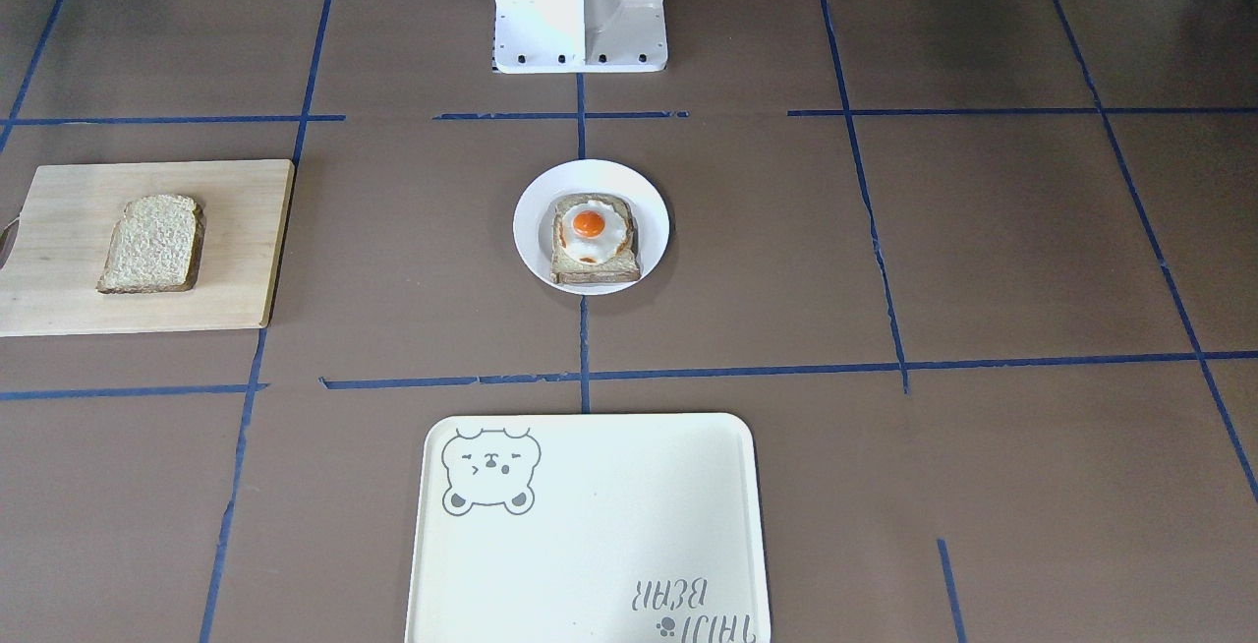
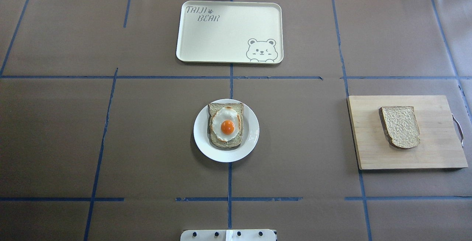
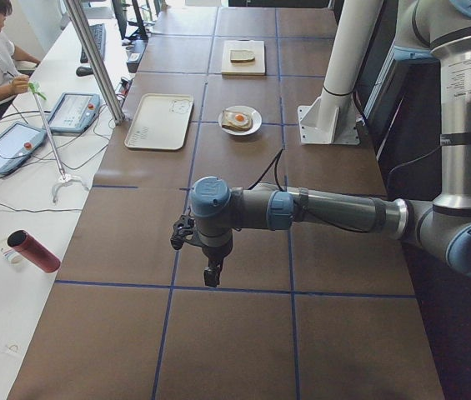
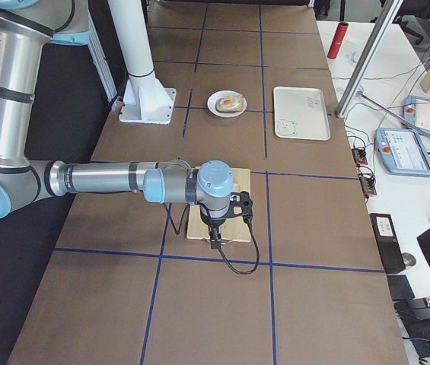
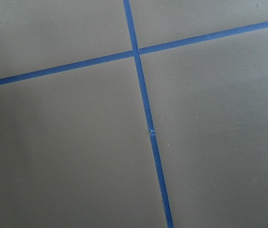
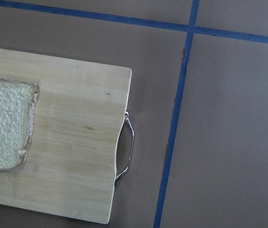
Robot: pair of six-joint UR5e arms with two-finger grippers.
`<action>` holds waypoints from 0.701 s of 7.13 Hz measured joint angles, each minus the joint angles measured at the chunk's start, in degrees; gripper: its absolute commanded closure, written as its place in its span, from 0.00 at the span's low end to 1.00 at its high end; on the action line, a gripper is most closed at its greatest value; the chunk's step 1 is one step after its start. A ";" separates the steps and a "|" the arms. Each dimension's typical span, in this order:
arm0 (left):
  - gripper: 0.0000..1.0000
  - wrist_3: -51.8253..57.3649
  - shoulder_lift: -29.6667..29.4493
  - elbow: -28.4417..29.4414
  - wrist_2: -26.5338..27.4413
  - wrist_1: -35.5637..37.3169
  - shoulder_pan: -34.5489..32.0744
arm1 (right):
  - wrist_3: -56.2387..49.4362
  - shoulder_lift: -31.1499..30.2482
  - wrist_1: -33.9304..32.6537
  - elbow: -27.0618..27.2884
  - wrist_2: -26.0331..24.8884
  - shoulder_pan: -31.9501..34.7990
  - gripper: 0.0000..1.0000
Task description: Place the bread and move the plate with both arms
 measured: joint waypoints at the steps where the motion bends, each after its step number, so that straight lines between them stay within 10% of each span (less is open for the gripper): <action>1: 0.00 0.02 0.00 0.00 0.00 0.00 0.06 | 0.00 0.00 0.00 -0.01 0.00 -0.01 0.00; 5: 0.00 0.00 0.08 -0.01 0.00 -0.01 0.28 | 0.24 1.36 0.90 0.15 -0.02 -0.04 0.00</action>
